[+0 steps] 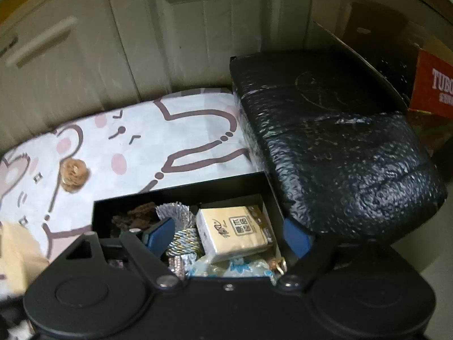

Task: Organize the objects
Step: 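Open the right tool to drop the tissue pack while the left tool lowers the board into the box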

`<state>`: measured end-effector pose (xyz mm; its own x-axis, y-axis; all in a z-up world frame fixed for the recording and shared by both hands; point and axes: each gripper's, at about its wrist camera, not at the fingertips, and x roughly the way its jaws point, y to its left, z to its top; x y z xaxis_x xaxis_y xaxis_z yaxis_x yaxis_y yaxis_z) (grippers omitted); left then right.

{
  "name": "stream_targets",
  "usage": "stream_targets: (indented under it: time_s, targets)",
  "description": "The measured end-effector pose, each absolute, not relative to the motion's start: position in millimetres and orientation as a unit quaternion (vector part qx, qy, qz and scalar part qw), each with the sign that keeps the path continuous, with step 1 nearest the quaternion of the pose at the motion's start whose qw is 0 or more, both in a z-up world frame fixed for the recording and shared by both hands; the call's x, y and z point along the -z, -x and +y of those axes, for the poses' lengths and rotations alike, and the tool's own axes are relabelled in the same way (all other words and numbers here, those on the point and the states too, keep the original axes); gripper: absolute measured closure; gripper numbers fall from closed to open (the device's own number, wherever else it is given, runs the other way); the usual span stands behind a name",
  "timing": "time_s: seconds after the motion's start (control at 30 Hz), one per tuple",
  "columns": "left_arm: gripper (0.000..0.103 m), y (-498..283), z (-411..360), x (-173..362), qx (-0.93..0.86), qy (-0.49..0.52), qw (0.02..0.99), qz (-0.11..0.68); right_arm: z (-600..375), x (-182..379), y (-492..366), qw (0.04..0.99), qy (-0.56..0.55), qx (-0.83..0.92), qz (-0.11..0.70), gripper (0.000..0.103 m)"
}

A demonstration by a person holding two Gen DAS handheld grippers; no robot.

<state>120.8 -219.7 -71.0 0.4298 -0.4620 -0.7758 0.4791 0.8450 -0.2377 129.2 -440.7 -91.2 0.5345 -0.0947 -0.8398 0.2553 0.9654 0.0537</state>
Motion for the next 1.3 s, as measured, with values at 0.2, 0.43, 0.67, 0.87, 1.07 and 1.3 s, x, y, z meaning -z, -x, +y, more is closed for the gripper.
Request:
stream_targets:
  time_s: [0.2,0.43,0.67,0.87,1.07,1.3]
  targets:
    - [0.010,-113,-248,80,0.322,-0.025,0.822,0.469,-445,78,-120,0.871,-0.098,0.096,0.471,0.022]
    - [0.010,-110,-272,96,0.334,0.011,0.789,0.516,-456,77,-110,0.868,-0.105,0.104,0.474,0.022]
    - [0.010,-112,-281,109,0.297,0.085,0.769,0.559,-473,80,-102,0.863,-0.119,0.120,0.476,0.025]
    - [0.010,-113,-291,113,0.270,0.129,0.765,0.570,-485,80,-95,0.861,-0.123,0.128,0.476,0.026]
    - [0.004,-110,-297,119,0.264,0.175,0.747,0.584,-499,78,-90,0.860,-0.142,0.140,0.470,0.028]
    - [0.004,-108,-295,113,0.269,0.166,0.751,0.580,-499,77,-87,0.860,-0.137,0.140,0.471,0.028]
